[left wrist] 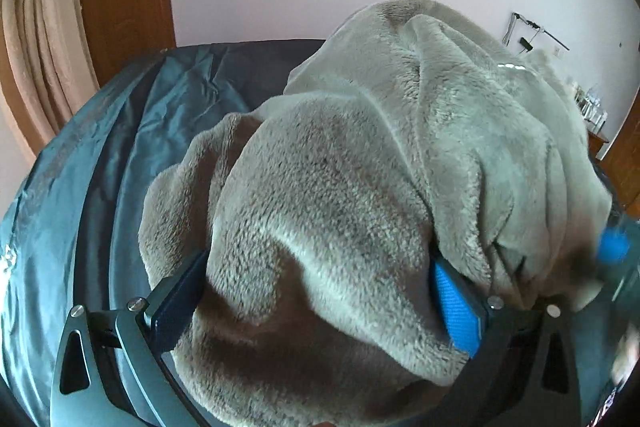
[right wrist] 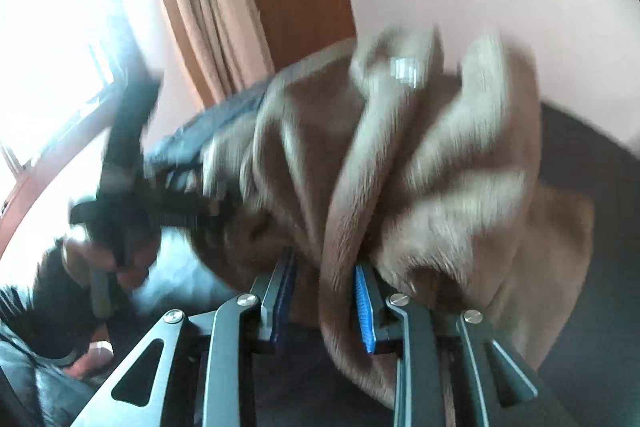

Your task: Fold clothes

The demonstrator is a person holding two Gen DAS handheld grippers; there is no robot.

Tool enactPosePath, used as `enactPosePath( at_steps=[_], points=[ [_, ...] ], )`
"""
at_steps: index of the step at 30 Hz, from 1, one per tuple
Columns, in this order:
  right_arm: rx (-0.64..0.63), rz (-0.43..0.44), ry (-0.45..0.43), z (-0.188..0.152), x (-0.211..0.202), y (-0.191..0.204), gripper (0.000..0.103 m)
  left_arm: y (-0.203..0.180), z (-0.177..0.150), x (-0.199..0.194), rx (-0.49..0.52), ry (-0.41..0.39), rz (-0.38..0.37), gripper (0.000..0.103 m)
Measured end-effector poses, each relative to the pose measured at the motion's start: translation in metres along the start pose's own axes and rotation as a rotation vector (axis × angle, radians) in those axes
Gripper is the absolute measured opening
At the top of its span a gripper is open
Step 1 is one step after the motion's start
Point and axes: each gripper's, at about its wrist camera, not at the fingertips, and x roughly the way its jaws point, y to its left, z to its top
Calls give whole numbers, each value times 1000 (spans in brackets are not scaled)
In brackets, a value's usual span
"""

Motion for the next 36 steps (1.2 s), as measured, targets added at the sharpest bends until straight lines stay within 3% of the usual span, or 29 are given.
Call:
enactPosePath(
  at_steps=[2,4,7,13,15,16,17,18,19,22,25,29,33,36],
  points=[
    [11,-24,-60,17,-7,-6,40,2,-5,-2,-5,-2,-11,102],
    [32,-67,-119,37,-9,-14,89,2,-8,-3,0,-4,-13,102],
    [75,-111,-155,68,7,-16,91,1,-13,-5,9,-8,-13,102],
    [164,-91,-116,129,64,-23,91,4,-16,-4,7,-12,-23,102],
    [192,-63,-84,159,116,-4,91,4,-17,-5,9,-15,-23,102],
    [206,-58,-60,164,124,-10,91,4,-18,-5,8,-16,-23,102],
    [205,-52,-31,161,130,-10,89,4,-18,-5,7,-16,-24,102],
    [205,-47,-3,158,137,-11,71,5,-17,-5,6,-16,-26,102],
    [204,-40,23,154,142,-12,43,5,-17,-5,5,-16,-27,102],
    [180,-7,52,139,132,-19,19,6,-16,-6,1,-12,-32,102],
    [132,7,10,131,113,-11,12,12,-15,-9,-7,-8,-40,102],
    [66,145,-53,133,100,19,11,23,-12,-20,-27,-7,-42,102],
    [-78,224,-23,107,77,51,11,42,-11,-43,-63,-37,-12,103],
    [-128,237,-3,93,78,70,11,55,-12,-62,-89,-72,42,103]
  ],
)
